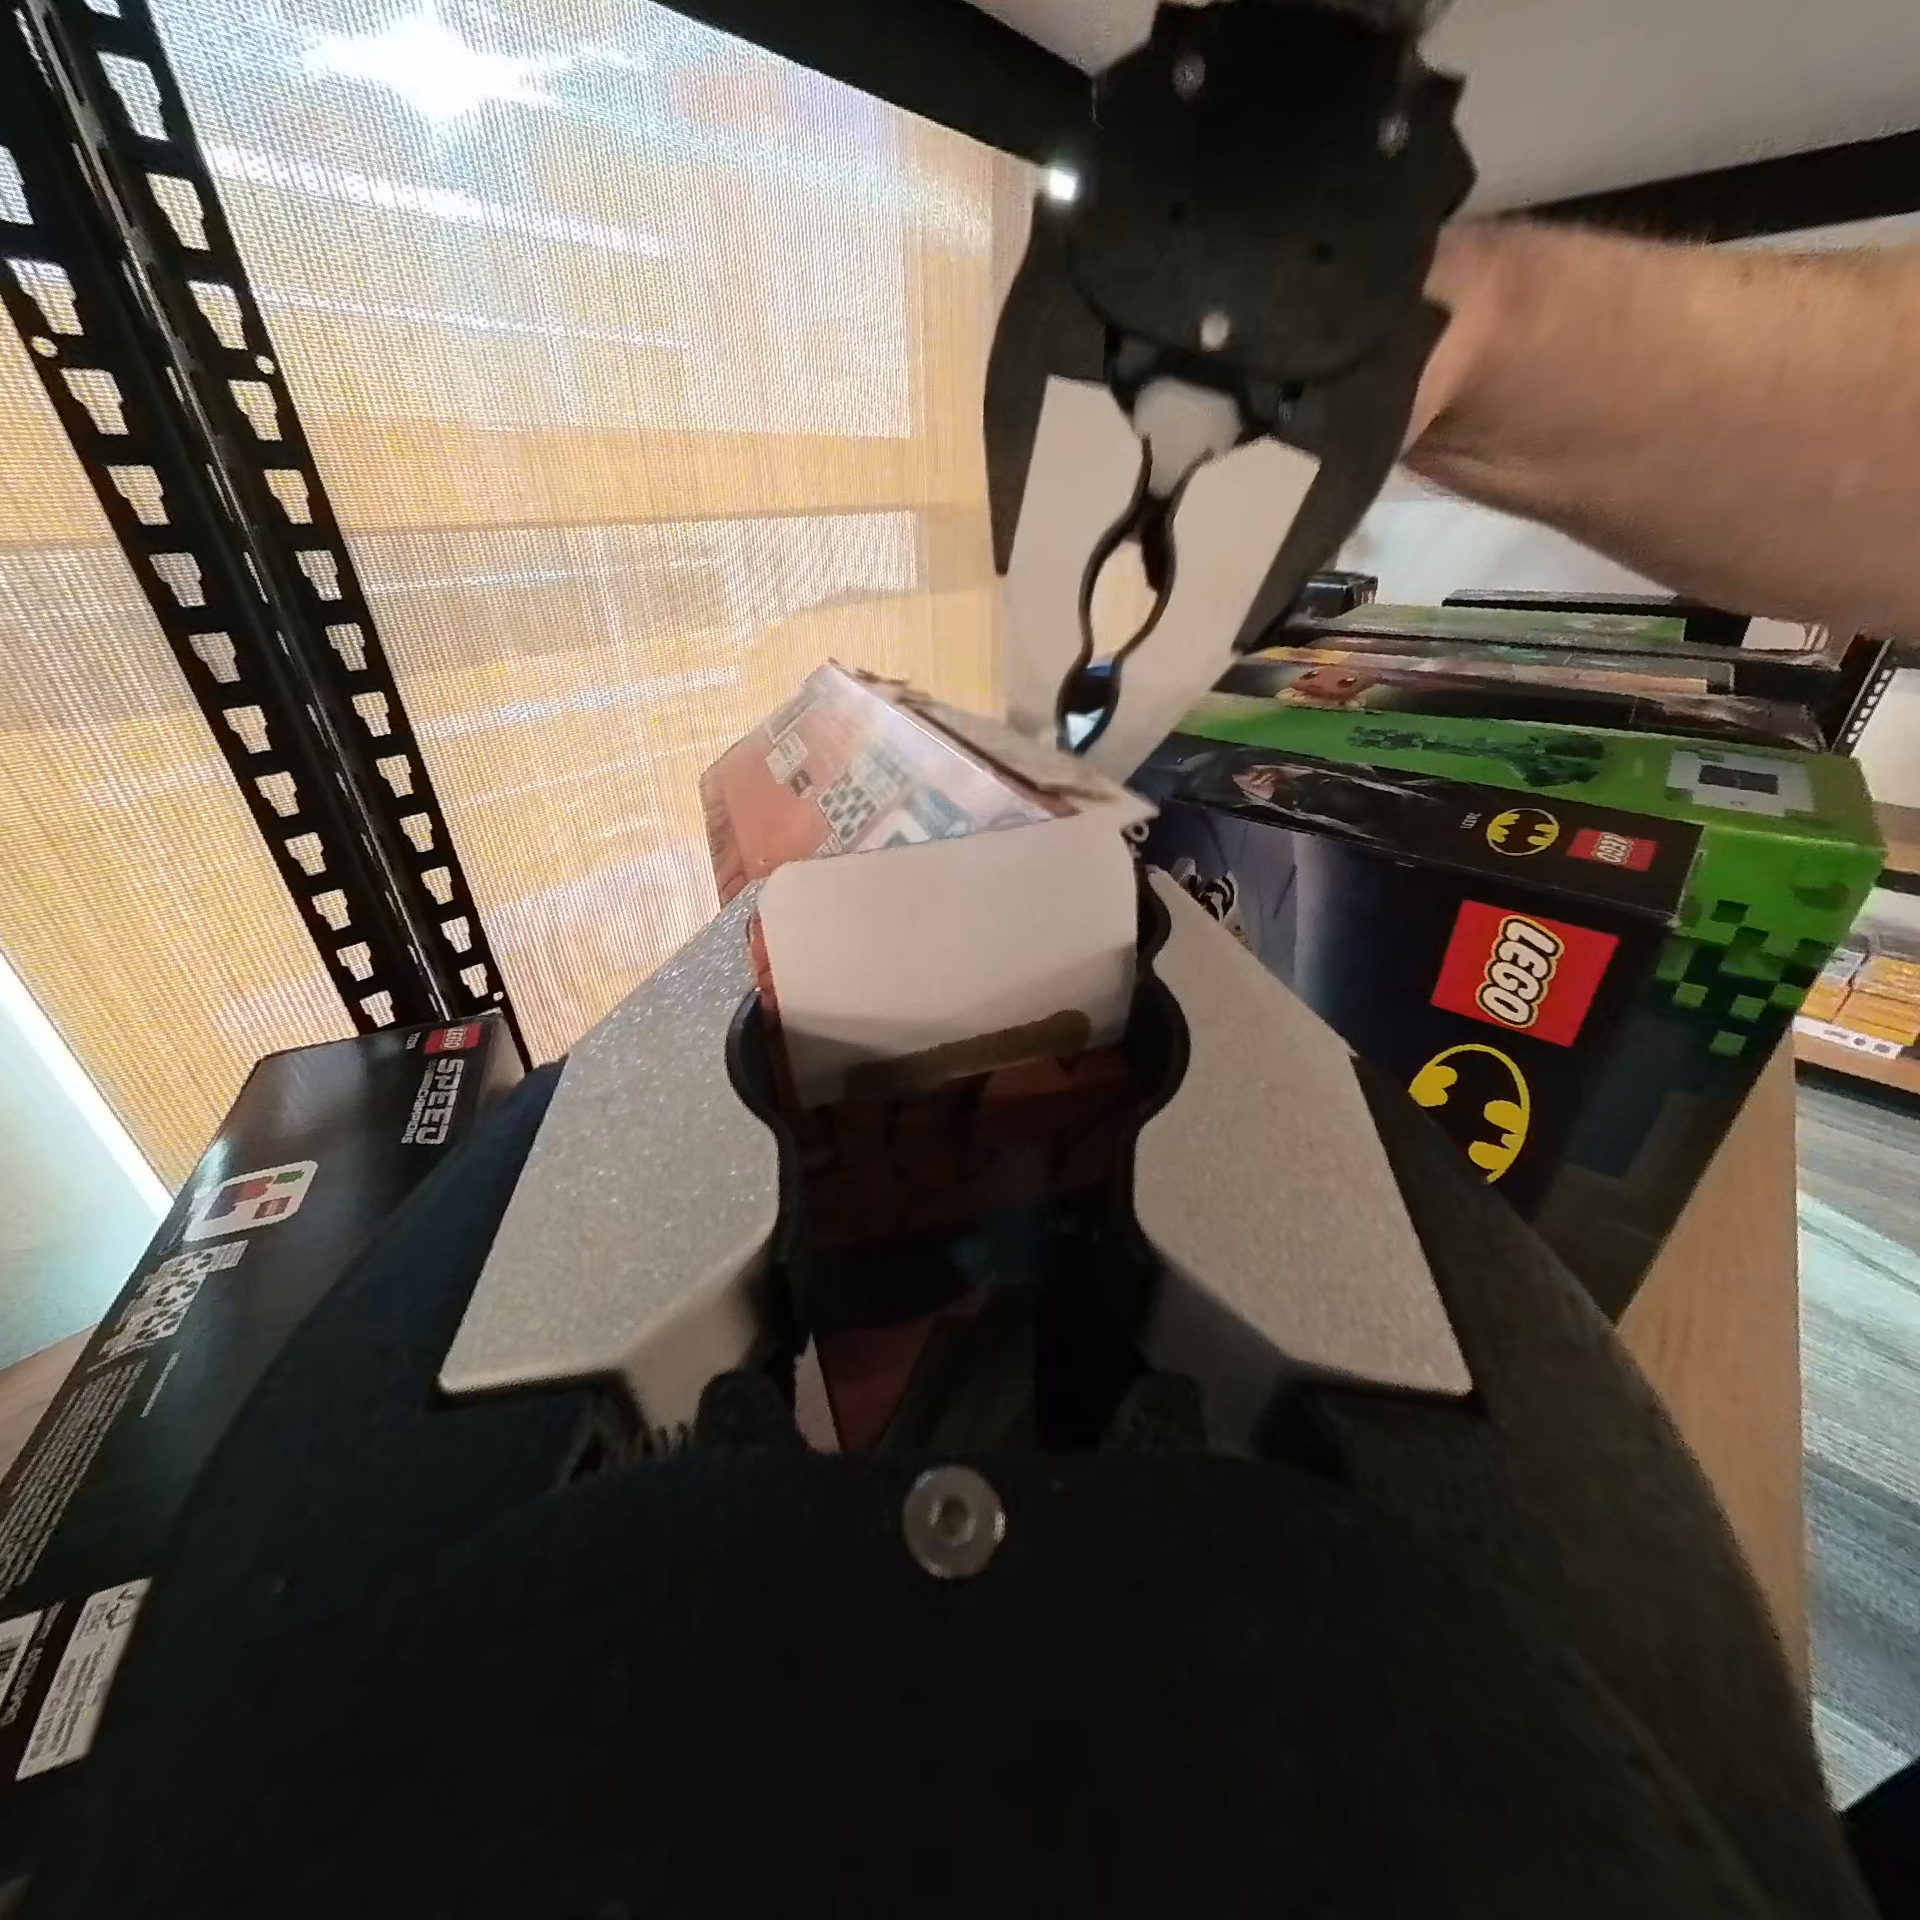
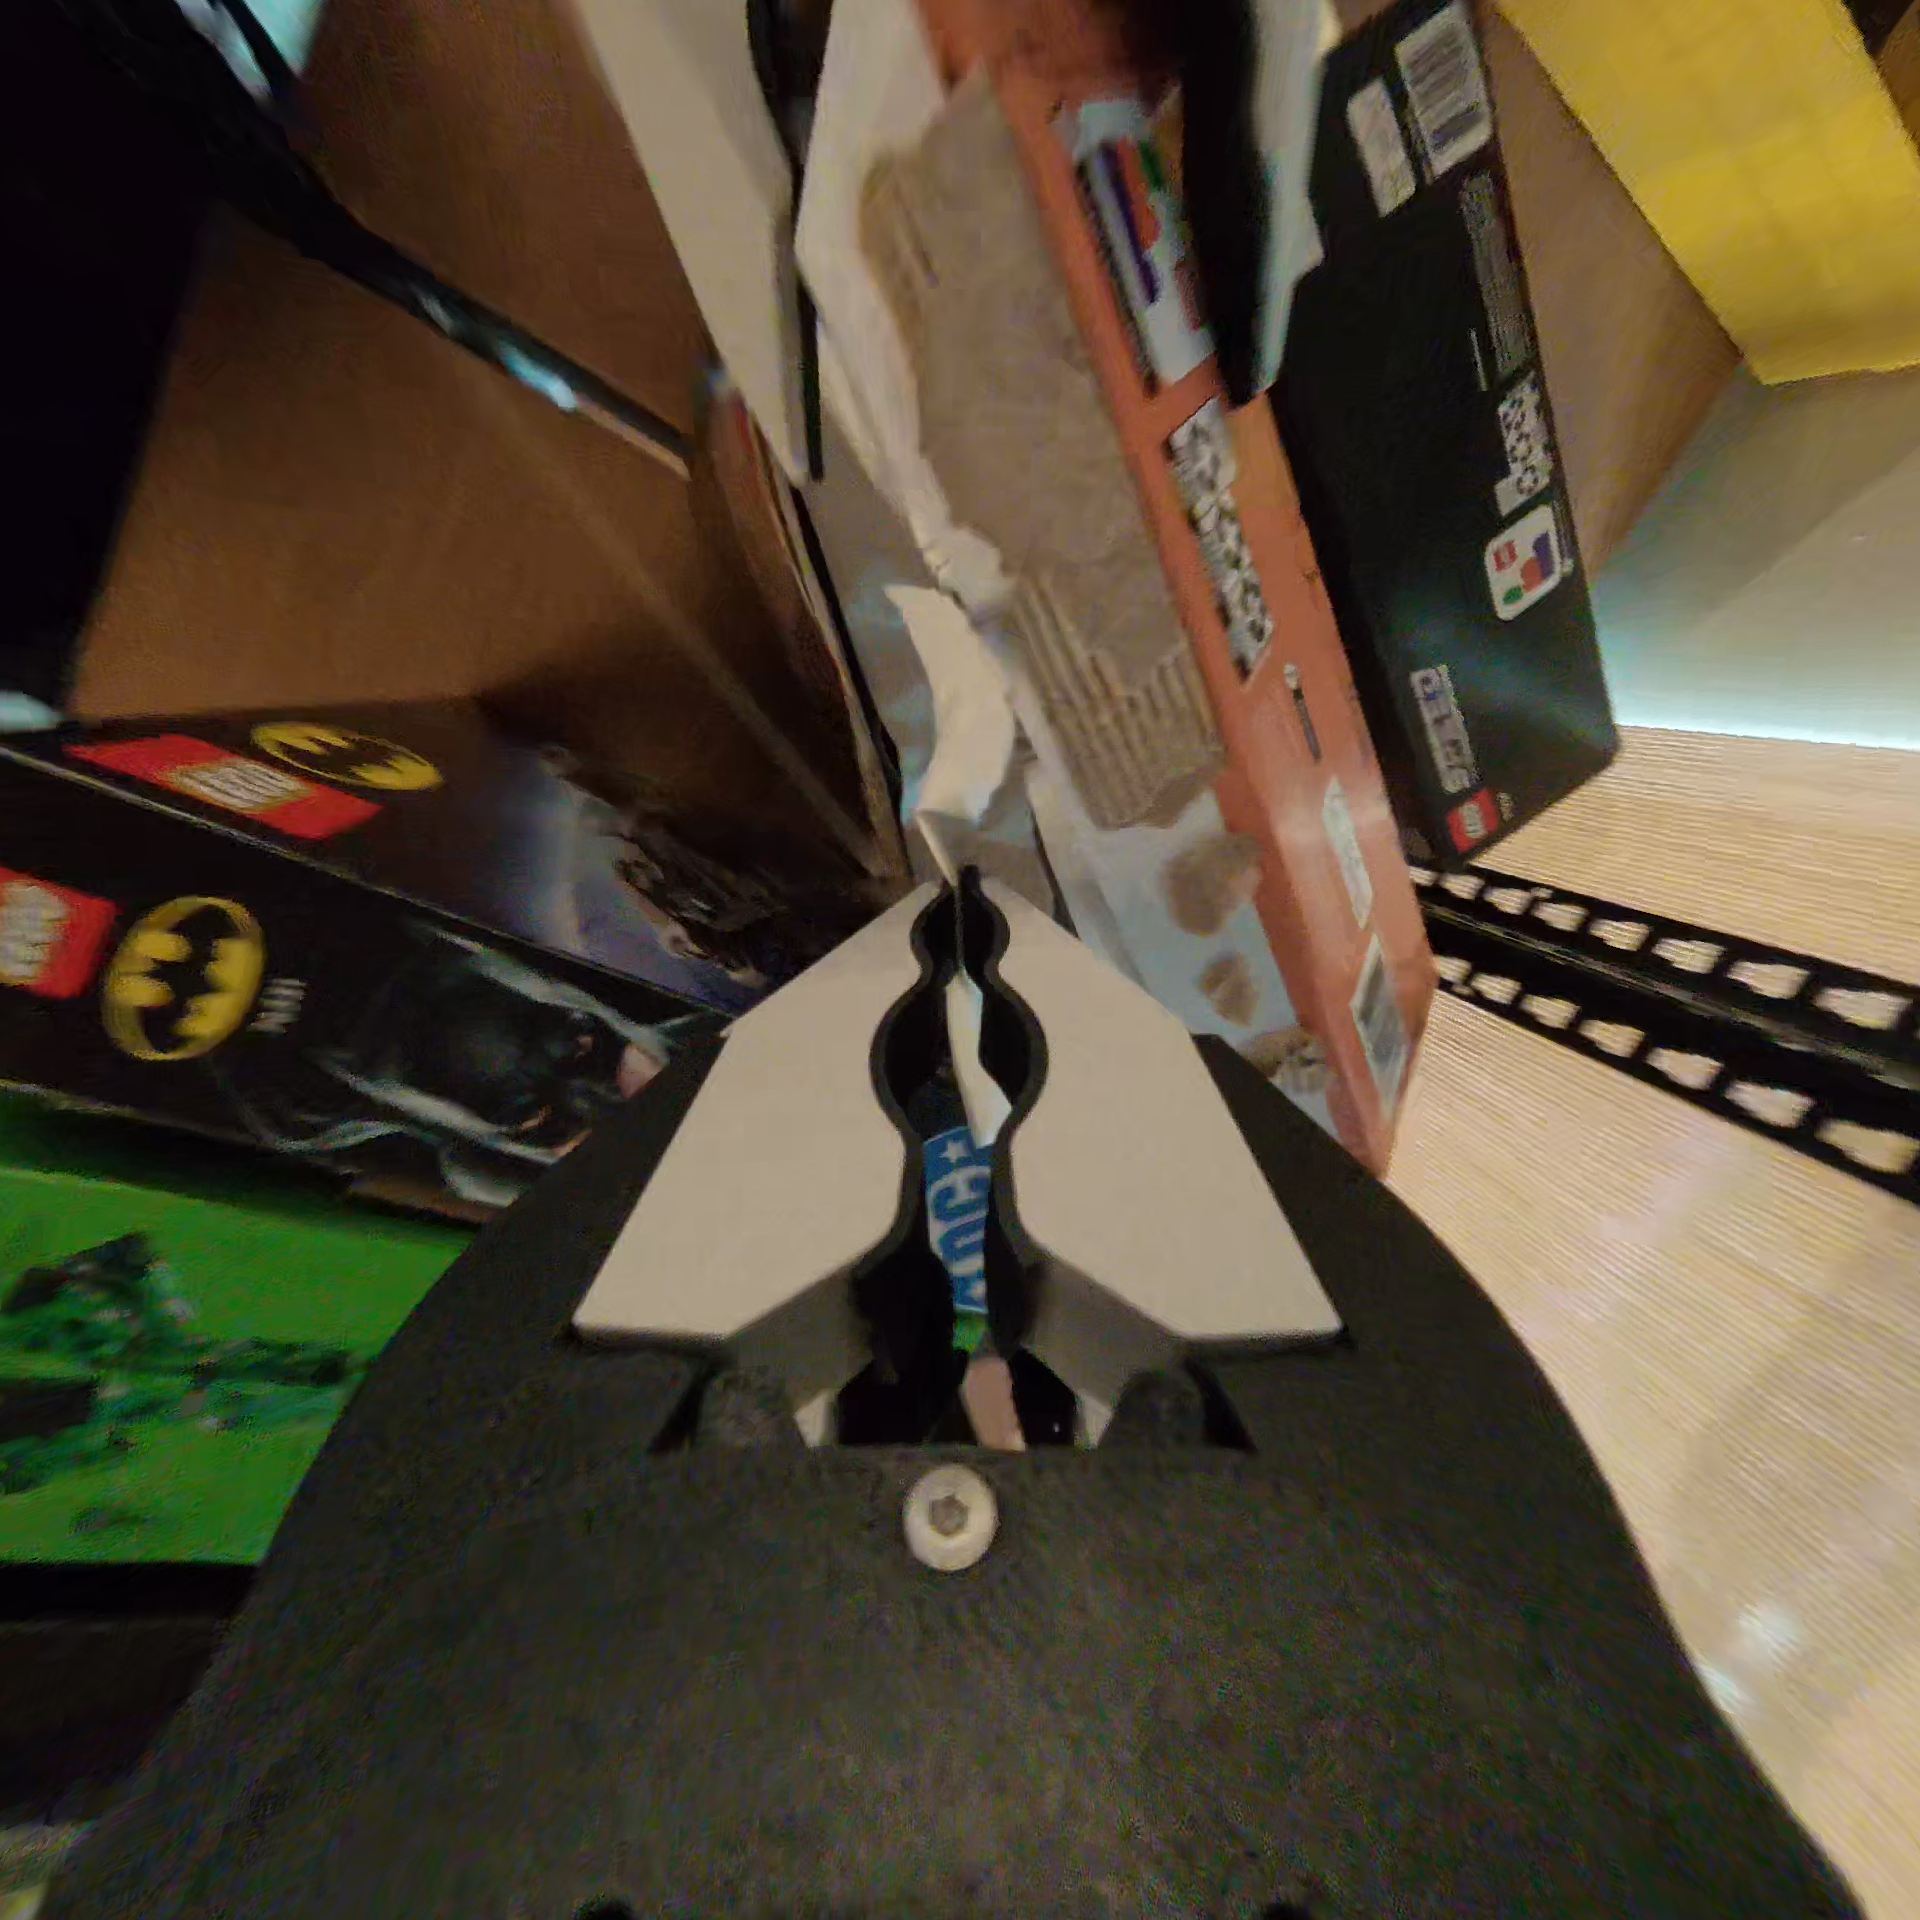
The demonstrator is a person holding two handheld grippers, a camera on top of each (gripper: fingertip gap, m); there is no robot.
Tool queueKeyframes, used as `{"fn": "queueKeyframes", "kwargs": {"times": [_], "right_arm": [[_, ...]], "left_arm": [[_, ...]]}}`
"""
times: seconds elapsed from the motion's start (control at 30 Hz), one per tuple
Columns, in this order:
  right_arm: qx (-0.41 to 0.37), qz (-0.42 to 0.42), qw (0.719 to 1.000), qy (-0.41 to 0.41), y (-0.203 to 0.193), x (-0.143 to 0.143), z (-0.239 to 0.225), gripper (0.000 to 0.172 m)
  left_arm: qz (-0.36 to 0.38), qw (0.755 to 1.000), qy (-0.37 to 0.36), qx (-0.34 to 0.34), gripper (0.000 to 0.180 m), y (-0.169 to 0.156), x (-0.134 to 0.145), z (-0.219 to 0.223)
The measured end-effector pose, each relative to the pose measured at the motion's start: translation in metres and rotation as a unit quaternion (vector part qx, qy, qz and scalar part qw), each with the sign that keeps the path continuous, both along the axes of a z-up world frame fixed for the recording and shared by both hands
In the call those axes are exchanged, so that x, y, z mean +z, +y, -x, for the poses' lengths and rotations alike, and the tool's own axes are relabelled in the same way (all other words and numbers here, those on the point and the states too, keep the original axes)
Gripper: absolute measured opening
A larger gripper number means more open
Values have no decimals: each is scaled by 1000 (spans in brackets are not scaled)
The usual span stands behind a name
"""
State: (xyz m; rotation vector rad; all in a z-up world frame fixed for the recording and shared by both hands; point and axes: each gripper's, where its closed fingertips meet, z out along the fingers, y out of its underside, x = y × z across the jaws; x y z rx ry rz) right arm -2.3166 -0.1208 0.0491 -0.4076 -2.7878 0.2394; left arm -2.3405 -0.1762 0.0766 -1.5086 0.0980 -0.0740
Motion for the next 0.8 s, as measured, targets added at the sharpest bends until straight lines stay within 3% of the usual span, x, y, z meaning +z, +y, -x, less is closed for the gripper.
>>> {"fn": "queueKeyframes", "kwargs": {"times": [0.03, 0.17, 0.37, 0.73, 0.8], "right_arm": [[17, -41, 999, 21, 5, -6, 6, 0], [51, -77, 995, 28, -2, -32, 17, 0], [6, -74, 997, -18, 3, -44, 22, 0], [71, -64, 992, 79, -4, 38, 3, 23], [56, -47, 991, 112, -2, 52, 8, 41]], "left_arm": [[0, 1000, 0, -2, 63, 0, 0, -1], [-2, 1000, 1, 1, 64, 0, 0, -1], [-6, 1000, -4, 6, 64, -1, 1, 5], [-15, 1000, -2, 9, 64, -1, 2, 5], [-18, 1000, -4, 8, 64, -1, 3, 5]]}}
